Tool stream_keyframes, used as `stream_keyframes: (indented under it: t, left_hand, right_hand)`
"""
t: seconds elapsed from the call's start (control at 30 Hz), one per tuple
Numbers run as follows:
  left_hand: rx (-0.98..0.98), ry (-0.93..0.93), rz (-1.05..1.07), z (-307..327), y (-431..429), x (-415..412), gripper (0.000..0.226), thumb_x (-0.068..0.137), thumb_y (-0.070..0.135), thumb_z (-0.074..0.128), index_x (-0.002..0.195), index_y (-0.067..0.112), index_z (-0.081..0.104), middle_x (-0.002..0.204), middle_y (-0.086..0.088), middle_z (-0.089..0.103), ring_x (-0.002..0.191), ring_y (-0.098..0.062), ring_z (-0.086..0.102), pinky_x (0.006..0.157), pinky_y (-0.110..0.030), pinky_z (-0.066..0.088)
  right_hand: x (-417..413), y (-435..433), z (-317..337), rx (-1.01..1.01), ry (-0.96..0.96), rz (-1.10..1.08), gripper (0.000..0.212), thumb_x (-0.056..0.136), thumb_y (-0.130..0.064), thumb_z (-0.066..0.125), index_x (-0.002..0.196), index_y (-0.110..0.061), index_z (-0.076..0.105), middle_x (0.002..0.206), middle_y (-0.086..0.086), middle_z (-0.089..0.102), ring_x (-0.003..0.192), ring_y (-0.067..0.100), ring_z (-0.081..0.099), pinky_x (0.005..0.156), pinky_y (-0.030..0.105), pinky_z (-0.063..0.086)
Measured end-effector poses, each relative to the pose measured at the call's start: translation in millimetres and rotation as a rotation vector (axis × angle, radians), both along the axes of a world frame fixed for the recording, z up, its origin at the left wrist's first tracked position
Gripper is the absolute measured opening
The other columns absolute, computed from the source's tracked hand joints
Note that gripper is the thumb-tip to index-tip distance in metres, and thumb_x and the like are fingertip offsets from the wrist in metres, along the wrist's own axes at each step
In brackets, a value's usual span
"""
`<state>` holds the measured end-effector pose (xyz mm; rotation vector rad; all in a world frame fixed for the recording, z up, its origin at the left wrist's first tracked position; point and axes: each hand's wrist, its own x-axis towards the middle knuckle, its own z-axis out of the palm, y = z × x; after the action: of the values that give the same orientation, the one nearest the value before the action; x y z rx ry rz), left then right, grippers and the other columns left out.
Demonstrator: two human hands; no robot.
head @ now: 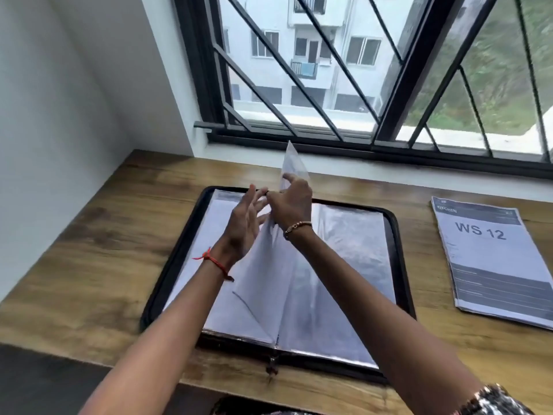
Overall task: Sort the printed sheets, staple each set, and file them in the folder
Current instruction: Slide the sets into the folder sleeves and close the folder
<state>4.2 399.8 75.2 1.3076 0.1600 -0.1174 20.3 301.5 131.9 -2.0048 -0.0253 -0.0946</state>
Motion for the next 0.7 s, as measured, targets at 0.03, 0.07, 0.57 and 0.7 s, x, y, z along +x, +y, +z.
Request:
stream_keyframes:
  t: [0.03, 0.07, 0.57, 0.7]
  left_hand:
    - [0.007, -0.022, 0.014, 6, 9, -2, 0.068, 0.094, 0.051, 0.031, 0.141, 0.002, 0.031, 0.140, -0.014, 0.044, 0.109, -0.011, 0.055, 0.085, -0.020, 0.048]
    - [-0.002, -0.045, 0.009, 9, 17, -3, 0.063, 0.098, 0.044, 0.027, 0.141, -0.001, 0.030, 0.141, -0.017, 0.042, 0.110, -0.013, 0.054, 0.089, -0.020, 0.048]
    - [0.085, 0.029, -0.077, -6, 106, -5, 0.062, 0.082, 0.045, 0.062, 0.136, 0.021, 0.045, 0.137, -0.004, 0.052, 0.127, -0.021, 0.048, 0.109, -0.043, 0.033]
    - [0.533, 0.114, 0.010, -37, 116, 1, 0.076, 0.075, 0.041, 0.075, 0.137, 0.013, 0.043, 0.140, -0.013, 0.046, 0.126, -0.026, 0.047, 0.107, -0.043, 0.037]
  right_hand:
    - [-3, 12, 2, -0.021, -0.002, 0.016, 0.035, 0.079, -0.004, 0.058, 0.112, 0.008, 0.059, 0.106, 0.023, 0.066, 0.101, 0.032, 0.061, 0.083, 0.031, 0.046]
    - [-5, 23, 3, -0.042, 0.009, 0.032, 0.034, 0.081, -0.005, 0.057, 0.113, 0.006, 0.058, 0.110, 0.022, 0.064, 0.104, 0.031, 0.059, 0.084, 0.030, 0.045]
    - [-10, 66, -38, 0.012, 0.151, 0.290, 0.057, 0.085, -0.019, 0.062, 0.135, -0.001, 0.041, 0.091, 0.014, 0.064, 0.089, 0.025, 0.060, 0.085, 0.035, 0.047]
    - [-10, 30, -82, -0.327, 0.174, 0.343, 0.061, 0.089, -0.025, 0.057, 0.140, -0.003, 0.032, 0.133, 0.018, 0.048, 0.126, 0.030, 0.043, 0.105, 0.036, 0.035]
